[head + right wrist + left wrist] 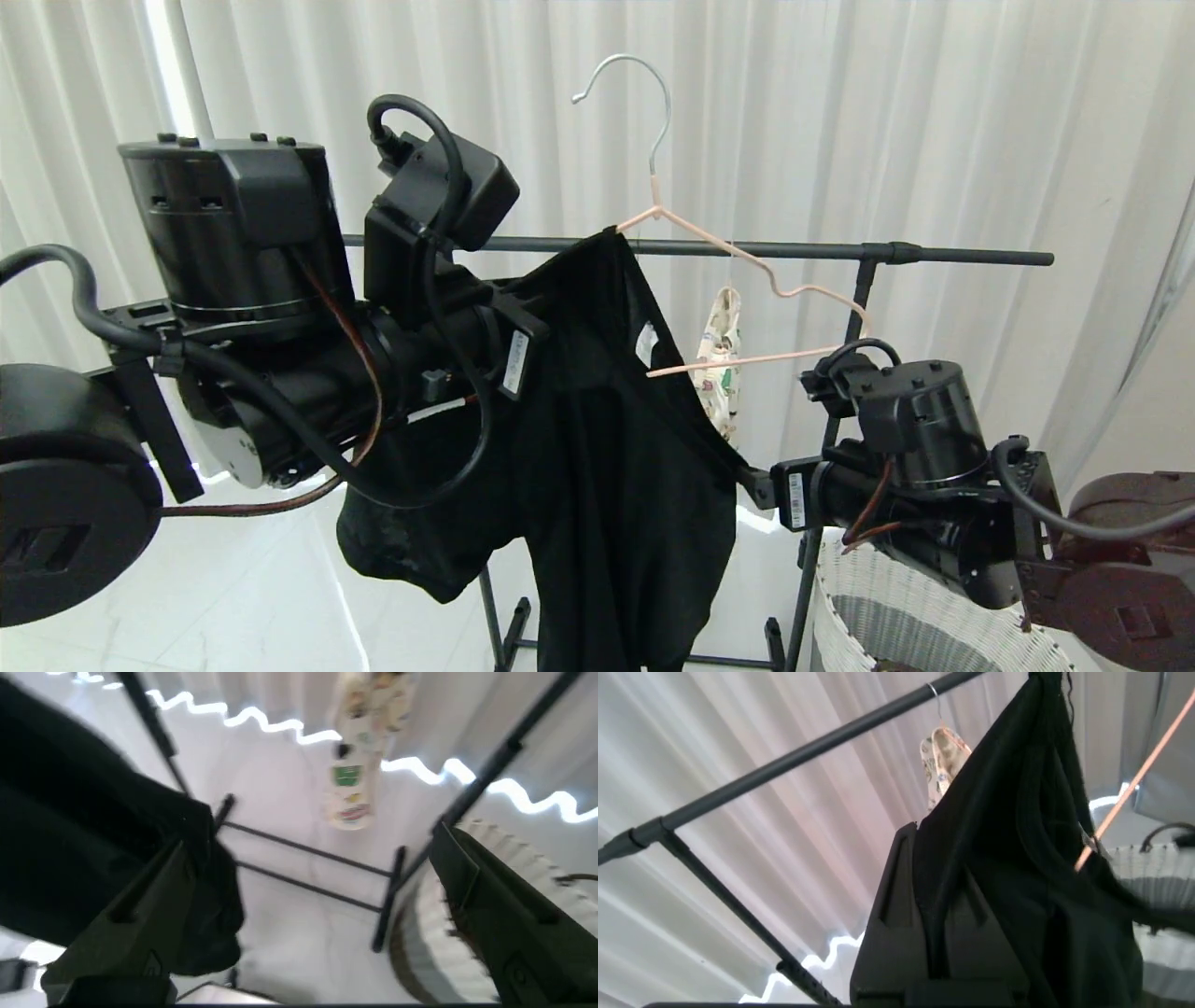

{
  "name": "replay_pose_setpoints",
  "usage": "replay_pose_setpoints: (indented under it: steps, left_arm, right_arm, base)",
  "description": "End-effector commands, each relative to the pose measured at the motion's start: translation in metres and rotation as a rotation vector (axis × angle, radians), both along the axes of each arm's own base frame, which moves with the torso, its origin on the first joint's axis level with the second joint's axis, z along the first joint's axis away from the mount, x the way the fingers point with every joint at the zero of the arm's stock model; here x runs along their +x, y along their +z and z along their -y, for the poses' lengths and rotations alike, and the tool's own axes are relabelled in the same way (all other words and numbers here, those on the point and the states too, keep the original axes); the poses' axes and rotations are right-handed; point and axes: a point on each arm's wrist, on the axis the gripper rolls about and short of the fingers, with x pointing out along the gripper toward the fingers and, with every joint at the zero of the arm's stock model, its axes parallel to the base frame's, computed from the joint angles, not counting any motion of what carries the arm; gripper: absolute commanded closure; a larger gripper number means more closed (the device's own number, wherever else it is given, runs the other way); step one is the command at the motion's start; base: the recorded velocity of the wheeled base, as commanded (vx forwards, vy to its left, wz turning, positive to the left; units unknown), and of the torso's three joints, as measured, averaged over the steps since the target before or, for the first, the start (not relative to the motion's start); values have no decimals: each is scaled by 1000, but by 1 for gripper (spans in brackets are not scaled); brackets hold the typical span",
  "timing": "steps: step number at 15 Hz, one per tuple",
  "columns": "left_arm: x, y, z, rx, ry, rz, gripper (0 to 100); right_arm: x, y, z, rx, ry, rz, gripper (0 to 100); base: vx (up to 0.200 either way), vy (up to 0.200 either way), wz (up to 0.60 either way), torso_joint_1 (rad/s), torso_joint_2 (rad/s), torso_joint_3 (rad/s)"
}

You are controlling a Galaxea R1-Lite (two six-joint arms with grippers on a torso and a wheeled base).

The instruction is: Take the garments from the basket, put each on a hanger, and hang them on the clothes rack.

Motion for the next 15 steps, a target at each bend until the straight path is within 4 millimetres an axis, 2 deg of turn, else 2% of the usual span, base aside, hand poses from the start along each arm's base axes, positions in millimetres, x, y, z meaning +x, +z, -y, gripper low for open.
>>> replay_pose_setpoints:
  steps: [1,2,5,10,15]
  left_arm:
    - [-10,-6,-14,18,4,-12,100]
    - [-10,-15,-25,69,21,-19,100]
    - [-20,-27,-39,99,-2,-45,100]
    - [-34,-52,-47,140,-12,-118,100]
    - [-30,-77,-45,276,6,-159,100]
  right_arm:
    - [10,5,16,-7,-53,17,0]
    - [18,7,28,-15,-94,28,0]
    - [26,17,48,-31,-145,60,0]
    - [26,29,62,-25,-166,96,0]
    - [-1,57,73,1,91,107,0]
  base:
    - [0,0,0,0,0,0]
    - [0,0,0,0,0,0]
    - [0,0,0,0,0,0]
    - [0,0,0,0,0,0]
    - [0,0,0,0,0,0]
